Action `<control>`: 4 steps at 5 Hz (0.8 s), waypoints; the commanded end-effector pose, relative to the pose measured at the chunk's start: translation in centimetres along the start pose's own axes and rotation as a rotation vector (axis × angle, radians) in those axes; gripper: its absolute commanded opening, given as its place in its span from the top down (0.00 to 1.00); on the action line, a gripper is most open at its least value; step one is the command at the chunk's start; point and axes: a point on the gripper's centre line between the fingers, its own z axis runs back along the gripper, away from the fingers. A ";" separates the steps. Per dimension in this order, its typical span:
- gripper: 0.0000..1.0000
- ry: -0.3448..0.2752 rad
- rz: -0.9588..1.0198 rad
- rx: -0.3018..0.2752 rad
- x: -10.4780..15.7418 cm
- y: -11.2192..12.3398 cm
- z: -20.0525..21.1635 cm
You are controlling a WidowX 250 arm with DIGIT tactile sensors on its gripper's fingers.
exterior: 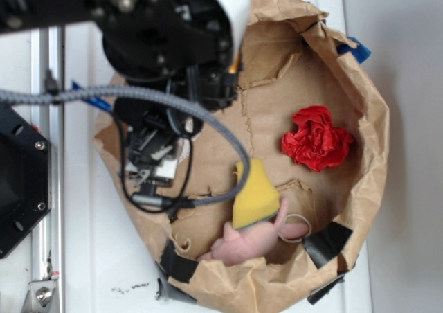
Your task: Grab the white paper.
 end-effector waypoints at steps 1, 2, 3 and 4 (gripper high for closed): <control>0.00 0.053 0.003 0.047 -0.9 0.4 -2.2; 0.00 0.072 0.011 0.062 -1.3 0.9 -3.9; 0.00 0.056 0.016 0.045 -1.5 0.7 -5.0; 0.00 -0.032 -0.004 -0.022 -0.7 0.2 -6.8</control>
